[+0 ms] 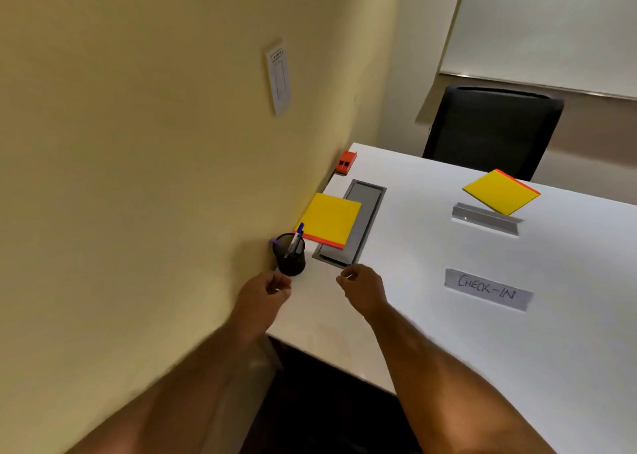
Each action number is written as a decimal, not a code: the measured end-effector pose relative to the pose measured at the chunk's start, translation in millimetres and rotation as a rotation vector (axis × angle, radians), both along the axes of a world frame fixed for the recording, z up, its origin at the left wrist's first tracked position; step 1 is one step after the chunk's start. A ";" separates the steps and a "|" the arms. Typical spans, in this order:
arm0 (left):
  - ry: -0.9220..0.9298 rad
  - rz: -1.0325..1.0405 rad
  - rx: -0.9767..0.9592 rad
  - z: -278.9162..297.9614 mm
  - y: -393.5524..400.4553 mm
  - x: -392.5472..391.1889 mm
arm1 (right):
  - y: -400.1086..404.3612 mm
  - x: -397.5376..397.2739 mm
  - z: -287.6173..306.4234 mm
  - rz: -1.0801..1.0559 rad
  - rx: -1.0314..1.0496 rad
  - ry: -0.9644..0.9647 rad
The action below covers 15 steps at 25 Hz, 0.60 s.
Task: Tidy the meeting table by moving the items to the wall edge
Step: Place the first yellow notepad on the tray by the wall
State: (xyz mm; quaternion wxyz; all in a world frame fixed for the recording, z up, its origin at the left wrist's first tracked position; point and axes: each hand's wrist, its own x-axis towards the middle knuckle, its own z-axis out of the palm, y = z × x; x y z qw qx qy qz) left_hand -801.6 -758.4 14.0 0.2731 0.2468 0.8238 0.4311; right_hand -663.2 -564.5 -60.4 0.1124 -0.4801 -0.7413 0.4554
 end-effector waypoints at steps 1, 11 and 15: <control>0.009 -0.005 0.007 1.4 -13.6 11.4 | -15.6 13.4 8.8 0.001 0.013 0.004; -0.295 0.061 0.205 13.6 -103.1 173.6 | -164.4 187.9 88.6 0.054 0.202 -0.039; -0.395 -0.025 0.258 28.0 -95.1 261.0 | -180.5 277.8 118.8 0.127 0.206 -0.084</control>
